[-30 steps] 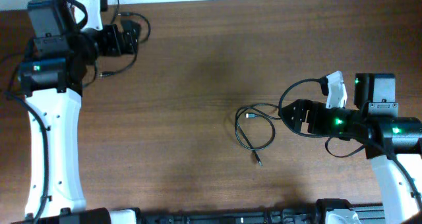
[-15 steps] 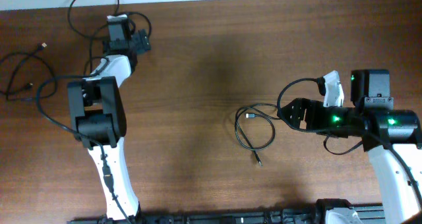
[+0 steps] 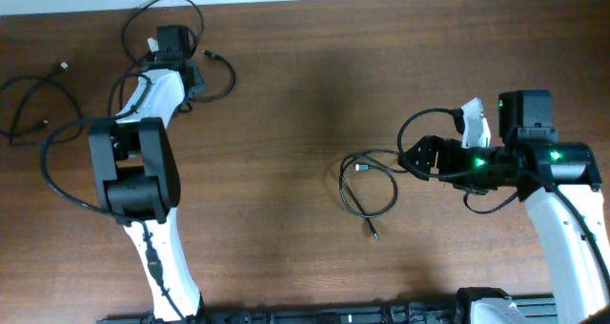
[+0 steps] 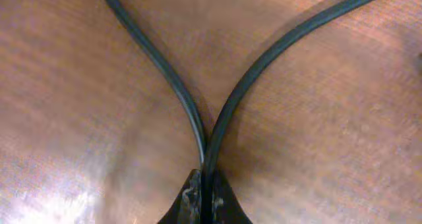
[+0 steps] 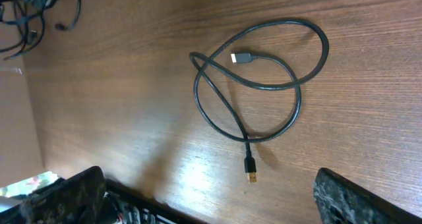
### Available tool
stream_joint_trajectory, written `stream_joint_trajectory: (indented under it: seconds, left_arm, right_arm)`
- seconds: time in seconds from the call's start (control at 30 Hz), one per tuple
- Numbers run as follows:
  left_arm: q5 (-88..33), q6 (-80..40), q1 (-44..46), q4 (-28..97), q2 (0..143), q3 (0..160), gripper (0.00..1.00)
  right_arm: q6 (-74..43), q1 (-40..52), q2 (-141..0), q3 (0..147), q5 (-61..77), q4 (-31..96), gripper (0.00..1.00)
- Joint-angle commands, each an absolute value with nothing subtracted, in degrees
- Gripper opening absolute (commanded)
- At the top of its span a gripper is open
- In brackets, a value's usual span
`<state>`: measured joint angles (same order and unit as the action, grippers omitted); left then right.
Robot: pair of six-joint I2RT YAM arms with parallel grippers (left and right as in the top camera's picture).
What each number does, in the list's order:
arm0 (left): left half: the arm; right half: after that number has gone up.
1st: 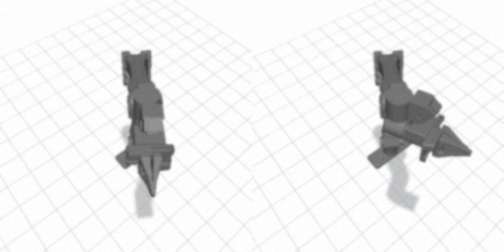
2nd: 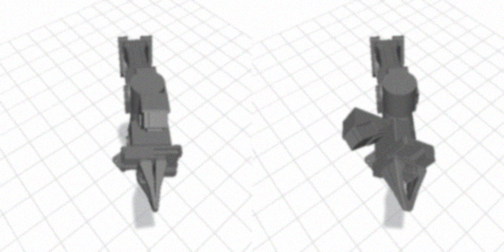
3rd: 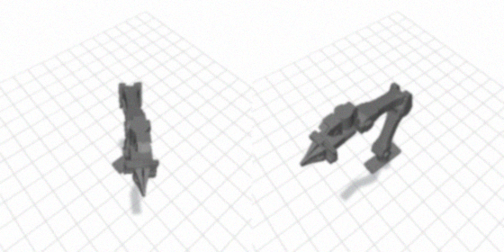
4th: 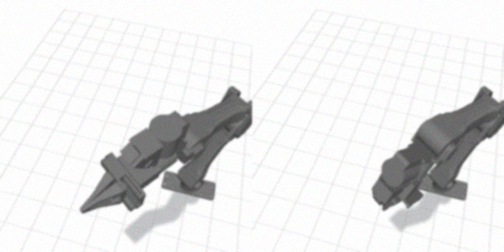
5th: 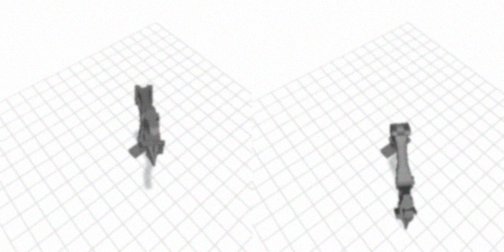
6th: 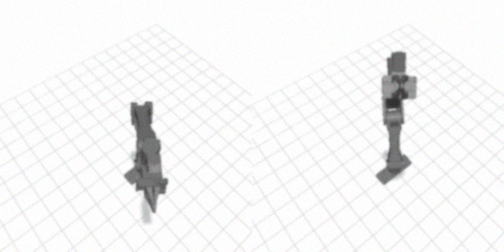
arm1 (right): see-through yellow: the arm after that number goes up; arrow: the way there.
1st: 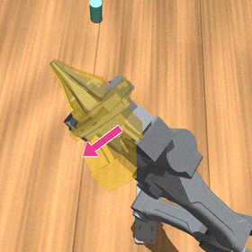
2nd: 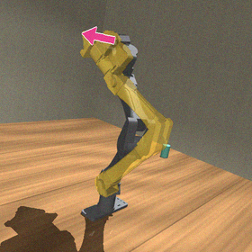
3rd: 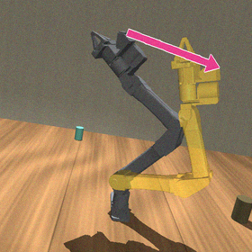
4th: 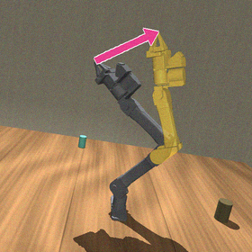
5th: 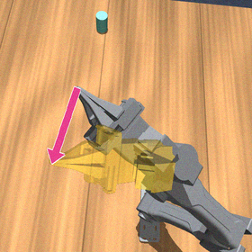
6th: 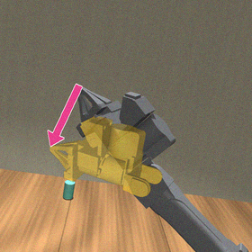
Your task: Untangle cables
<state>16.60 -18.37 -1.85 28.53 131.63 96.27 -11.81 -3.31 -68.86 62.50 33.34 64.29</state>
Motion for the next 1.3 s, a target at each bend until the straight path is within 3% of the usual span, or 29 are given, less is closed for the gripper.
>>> stream_joint_trajectory:
  seconds: [0.0,0.13,0.2,0.23,0.27,0.3,0.4,0.47,0.5,0.63,0.73,0.8,0.87,0.9,1.1,1.2,1.27]
  left_arm:
    - [15.9,-26.3,-2.3,35.9,131.1,93.9,0.0]
    - [17.3,-27.6,-2.3,39.2,128.9,93.9,0.0]
    - [25.2,-27.6,-2.3,38.5,125.6,93.9,0.0]
    - [29.0,-27.6,-2.4,37.6,123.0,94.0,0.07]
    - [29.6,-27.6,-2.5,37.4,120.7,94.0,0.34]
    - [29.3,-27.6,-2.5,37.4,117.5,94.0,0.99]
    - [22.2,-27.5,-1.8,37.4,110.5,94.0,0.99]
    - [5.9,-26.4,-0.4,39.5,104.5,94.0,0.99]
    - [-7.8,-24.1,1.7,41.1,101.0,94.0,0.99]
    - [-21.1,-23.9,11.9,49.0,100.2,93.8,0.99]
    - [-21.3,-23.9,21.8,57.3,100.3,93.8,0.99]
    - [-19.4,-15.1,27.4,61.0,100.3,93.8,0.99]
    - [-5.7,-11.5,34.5,65.6,100.3,93.4,0.99]
    - [-5.1,-13.5,37.0,65.5,100.3,92.4,0.99]
    - [-4.4,-20.4,47.7,50.2,100.3,78.8,0.99]
    - [7.0,-31.0,48.4,42.3,100.4,71.3,0.99]
    - [7.8,-31.9,48.3,35.4,100.4,67.0,0.99]
  right_arm:
    - [-11.4,-3.0,-68.9,62.5,33.9,65.3,0.98]
    - [-11.0,-3.0,-68.9,62.4,33.9,65.8,0.98]
    - [-11.0,-3.0,-68.9,62.4,33.9,65.8,0.98]
    - [-11.0,-3.0,-68.9,62.4,33.9,65.8,0.98]
    - [-11.0,-3.0,-68.9,62.4,33.9,65.8,0.98]
    - [-11.0,-3.0,-68.9,62.4,33.9,65.8,0.98]
    - [-11.0,-3.0,-68.8,62.5,33.9,66.0,0.98]
    - [-11.0,-3.1,-67.7,64.2,33.8,65.7,0.98]
    - [-11.0,-3.1,-65.8,67.5,31.6,66.7,0.98]
    - [-14.5,-3.1,-59.1,76.2,15.2,74.1,0.98]
    - [-20.4,-3.1,-50.7,77.1,6.6,76.4,0.98]
    - [-20.4,-3.1,-45.8,77.1,4.3,77.2,0.98]
    - [-20.4,-3.1,-41.7,77.1,2.5,78.3,0.98]
    - [-20.4,-3.1,-40.3,77.1,0.8,79.2,0.98]
    - [-20.4,-3.1,-39.8,77.1,-0.7,81.7,0.98]
    - [-20.4,-3.1,-39.8,77.1,-0.7,81.7,0.98]
    - [-20.4,-3.1,-39.8,77.1,-0.7,81.7,0.98]
